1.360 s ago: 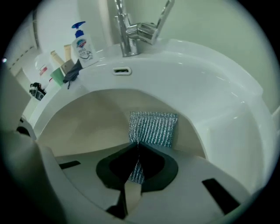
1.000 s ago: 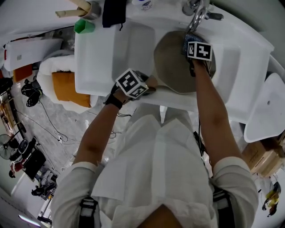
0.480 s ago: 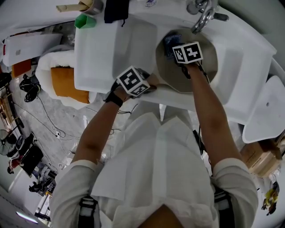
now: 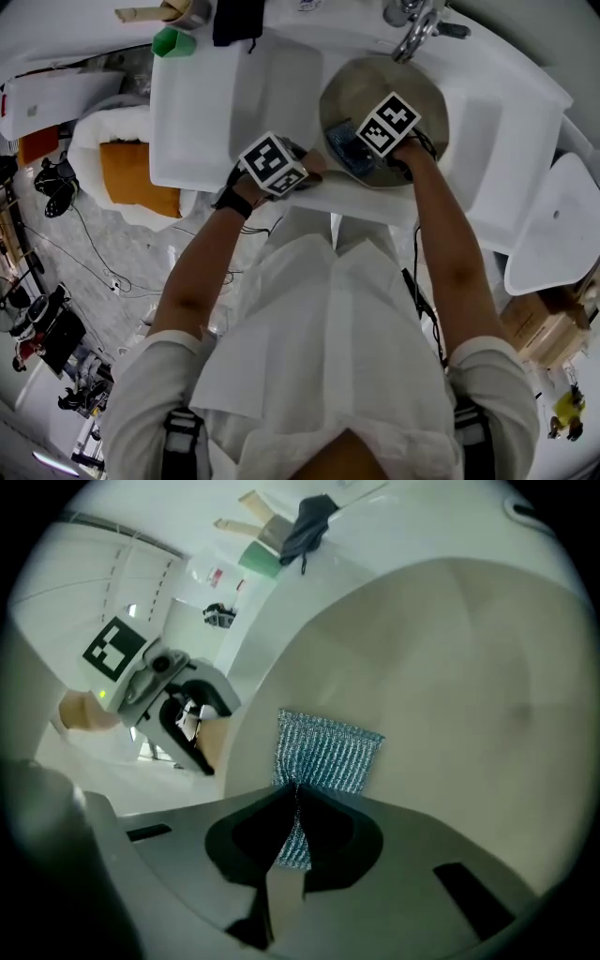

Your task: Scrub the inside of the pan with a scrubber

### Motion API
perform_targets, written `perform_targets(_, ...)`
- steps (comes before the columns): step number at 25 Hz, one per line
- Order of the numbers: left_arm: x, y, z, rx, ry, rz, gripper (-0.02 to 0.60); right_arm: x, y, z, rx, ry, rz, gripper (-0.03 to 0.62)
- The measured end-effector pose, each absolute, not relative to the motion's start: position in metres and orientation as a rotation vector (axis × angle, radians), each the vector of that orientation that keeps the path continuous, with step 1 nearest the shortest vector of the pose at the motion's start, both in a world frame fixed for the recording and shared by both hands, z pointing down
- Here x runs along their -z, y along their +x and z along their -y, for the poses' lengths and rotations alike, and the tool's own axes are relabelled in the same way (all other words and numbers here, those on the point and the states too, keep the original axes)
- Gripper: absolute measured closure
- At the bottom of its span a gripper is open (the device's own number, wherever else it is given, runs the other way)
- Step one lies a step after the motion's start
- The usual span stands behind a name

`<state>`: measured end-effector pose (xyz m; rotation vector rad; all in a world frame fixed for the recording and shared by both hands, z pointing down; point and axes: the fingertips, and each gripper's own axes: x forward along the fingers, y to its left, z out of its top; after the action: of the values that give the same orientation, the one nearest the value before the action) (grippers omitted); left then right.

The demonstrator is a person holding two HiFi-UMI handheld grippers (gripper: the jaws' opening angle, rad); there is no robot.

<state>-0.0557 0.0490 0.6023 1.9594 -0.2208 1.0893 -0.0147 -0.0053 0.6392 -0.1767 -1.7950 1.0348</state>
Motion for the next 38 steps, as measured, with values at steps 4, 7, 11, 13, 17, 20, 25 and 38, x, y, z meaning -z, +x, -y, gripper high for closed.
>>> perform_targets(4,-0.603,-0.057,-0.049,-1.089,1.96,0.227,0.336,-0.638,0.022,-0.016,-1.022,-0.274,1.627,0.576)
perform_targets(7,-0.603,-0.057,-0.049,-1.09,1.96,0.232,0.336,-0.639,0.048,-0.021,-0.975,-0.288,1.549,0.577)
perform_targets(11,-0.603,-0.057,-0.049,-1.091,1.958,0.238,0.337,-0.645,0.095,-0.009,-0.811,-0.266,1.407,0.577)
perform_targets(13,-0.603,-0.057,-0.049,-1.091,1.956,0.241,0.337,-0.652,0.118,0.006,-0.733,-0.223,1.345,0.577)
perform_targets(17,-0.603,-0.057,-0.048,-1.089,1.957,0.246,0.339,-0.666,0.14,0.045,-0.601,-0.08,1.304,0.577)
perform_targets(20,-0.603,-0.057,-0.048,-1.088,1.953,0.246,0.339,-0.673,0.143,0.064,-0.529,-0.004,1.29,0.577)
perform_targets(25,-0.603,-0.057,-0.048,-1.088,1.952,0.244,0.339,-0.688,0.134,0.108,-0.356,0.18,1.323,0.577)
perform_targets(38,-0.603,-0.056,-0.048,-1.083,1.957,0.241,0.339,-0.687,0.073,0.169,-0.212,0.471,1.651,0.577)
